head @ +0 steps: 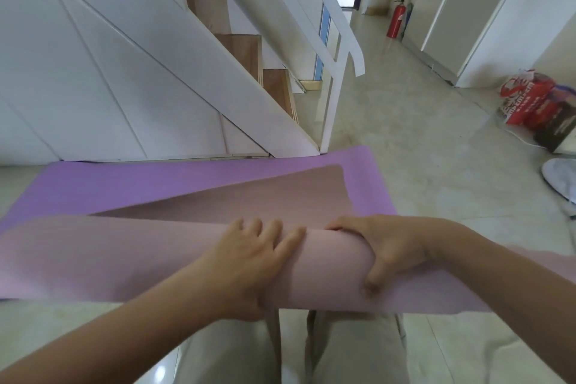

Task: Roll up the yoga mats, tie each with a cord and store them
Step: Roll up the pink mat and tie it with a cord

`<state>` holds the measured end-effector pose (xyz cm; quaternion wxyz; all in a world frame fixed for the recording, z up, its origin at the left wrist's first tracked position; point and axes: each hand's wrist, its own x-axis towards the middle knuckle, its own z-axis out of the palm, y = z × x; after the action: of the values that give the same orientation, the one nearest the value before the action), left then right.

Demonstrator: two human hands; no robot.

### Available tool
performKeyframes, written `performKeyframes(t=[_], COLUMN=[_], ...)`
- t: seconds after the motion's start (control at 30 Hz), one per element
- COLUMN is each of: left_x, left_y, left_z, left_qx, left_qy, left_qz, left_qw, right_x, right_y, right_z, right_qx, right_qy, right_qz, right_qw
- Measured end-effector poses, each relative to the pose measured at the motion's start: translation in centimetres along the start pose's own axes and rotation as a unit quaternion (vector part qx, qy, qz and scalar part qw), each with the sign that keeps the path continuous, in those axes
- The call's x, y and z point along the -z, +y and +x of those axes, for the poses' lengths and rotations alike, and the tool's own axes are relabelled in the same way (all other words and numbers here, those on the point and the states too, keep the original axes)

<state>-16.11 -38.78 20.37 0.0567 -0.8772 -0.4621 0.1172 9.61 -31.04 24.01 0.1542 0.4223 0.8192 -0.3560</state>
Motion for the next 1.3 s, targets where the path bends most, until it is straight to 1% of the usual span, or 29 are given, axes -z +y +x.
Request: performKeyframes(t=[0.03, 0.07, 0.1, 0.13, 0.17, 0.2, 0.23, 0.3, 0.37, 0.43, 0.47, 0.53, 0.57, 0.6, 0.63, 0.7, 0.77, 0.8, 0.83, 0.93, 1.0, 1.07, 1.1, 1.13, 1.17, 1.2, 1.23, 1.27, 1.3], left_x=[-0.3, -0.2, 0.3, 0.8, 1.3, 1.8, 2.0, 1.8, 1.3, 1.5, 1.6, 1.9, 1.9, 1.8, 1.6, 0.4, -0.8, -0.7, -0.4, 1.0, 1.6, 1.4, 1.2, 0.7, 0.0, -1.2, -2.4, -3.7, -5.0], left_y=[-0.2, -0.9, -1.8, -2.9, -4.1, -5.3, -6.3, -7.2, -7.5, -7.5, -7.3, -6.3, -5.4, -4.4, -3.5, -2.1, -1.7, -2.0, -2.6, -5.1, -6.5, -6.5, -6.0, -5.2, -4.4, -3.4, -2.3, -1.5, -0.8], left_z=[-0.1, 0.3, 0.9, 1.7, 2.8, 4.0, 5.2, 6.8, 7.5, 7.4, 7.0, 5.4, 4.3, 3.0, 1.9, 0.3, -0.1, 0.2, 0.7, 2.9, 4.1, 4.1, 3.5, 2.8, 2.1, 1.4, 0.6, 0.1, -0.2], left_qx=[0.005, 0.014, 0.025, 0.033, 0.043, 0.054, 0.063, 0.073, 0.079, 0.078, 0.072, 0.055, 0.043, 0.034, 0.028, 0.026, 0.034, 0.038, 0.043, 0.047, 0.049, 0.067, 0.086, 0.104, 0.116, 0.120, 0.125, 0.127, 0.142], left_qy=[0.003, -0.015, -0.046, -0.082, -0.118, -0.156, -0.194, -0.244, -0.258, -0.245, -0.228, -0.168, -0.121, -0.075, -0.040, 0.002, 0.046, 0.038, 0.017, -0.085, -0.132, -0.135, -0.101, -0.022, 0.092, 0.222, 0.344, 0.422, 0.458], left_qz=[-0.014, -0.043, -0.076, -0.118, -0.176, -0.244, -0.306, -0.382, -0.407, -0.395, -0.358, -0.214, -0.136, -0.080, -0.047, -0.018, -0.007, -0.013, -0.036, -0.174, -0.240, -0.230, -0.189, -0.139, -0.101, -0.078, -0.062, -0.052, -0.038], left_qw=[1.000, 0.999, 0.996, 0.989, 0.976, 0.956, 0.930, 0.888, 0.873, 0.882, 0.903, 0.961, 0.982, 0.993, 0.998, 1.000, 0.998, 0.998, 0.998, 0.980, 0.961, 0.962, 0.973, 0.985, 0.984, 0.964, 0.929, 0.896, 0.877], right_x=[-0.2, -0.6, -1.3, -2.4, -3.7, -5.1, -6.2, -6.7, -5.6, -4.3, -3.7, -2.1, -1.3, -0.5, 0.1, 0.4, -0.1, -0.5, -1.0, -3.5, -4.6, -3.9, -3.2, -2.4, -1.7, -1.1, -0.7, -0.3, -0.1], right_y=[-0.4, -0.8, -1.4, -2.1, -2.6, -3.1, -3.4, -2.9, -2.1, -1.5, -1.4, -1.2, -1.2, -1.3, -1.3, -1.3, -2.0, -2.6, -3.3, -5.1, -4.9, -4.3, -4.0, -3.8, -3.4, -3.0, -2.8, -2.8, -2.8], right_z=[0.0, 0.1, 0.2, 0.4, 0.7, 1.2, 1.8, 3.5, 4.7, 5.2, 5.3, 5.0, 4.7, 4.3, 3.9, 3.4, 3.0, 2.8, 2.7, 3.2, 4.3, 5.1, 5.3, 5.3, 5.4, 5.6, 5.7, 5.8, 6.0], right_qx=[0.004, 0.007, 0.007, 0.014, 0.035, 0.041, 0.039, 0.051, 0.058, 0.044, 0.040, 0.049, 0.051, 0.044, 0.034, 0.020, 0.015, 0.014, 0.010, 0.016, 0.020, 0.023, 0.021, 0.015, 0.008, 0.006, 0.005, 0.003, 0.005], right_qy=[0.000, 0.014, 0.045, 0.093, 0.151, 0.184, 0.204, 0.255, 0.285, 0.276, 0.263, 0.218, 0.179, 0.134, 0.091, 0.027, 0.007, 0.014, 0.032, 0.121, 0.175, 0.186, 0.180, 0.172, 0.165, 0.161, 0.154, 0.149, 0.145], right_qz=[-0.015, -0.058, -0.129, -0.216, -0.297, -0.342, -0.357, -0.359, -0.357, -0.346, -0.336, -0.291, -0.238, -0.177, -0.120, -0.038, -0.020, -0.041, -0.090, -0.288, -0.322, -0.305, -0.286, -0.258, -0.229, -0.202, -0.176, -0.155, -0.145], right_qw=[1.000, 0.998, 0.991, 0.972, 0.942, 0.921, 0.911, 0.896, 0.888, 0.896, 0.903, 0.930, 0.953, 0.974, 0.988, 0.999, 1.000, 0.999, 0.995, 0.950, 0.930, 0.934, 0.941, 0.951, 0.959, 0.966, 0.972, 0.977, 0.979])
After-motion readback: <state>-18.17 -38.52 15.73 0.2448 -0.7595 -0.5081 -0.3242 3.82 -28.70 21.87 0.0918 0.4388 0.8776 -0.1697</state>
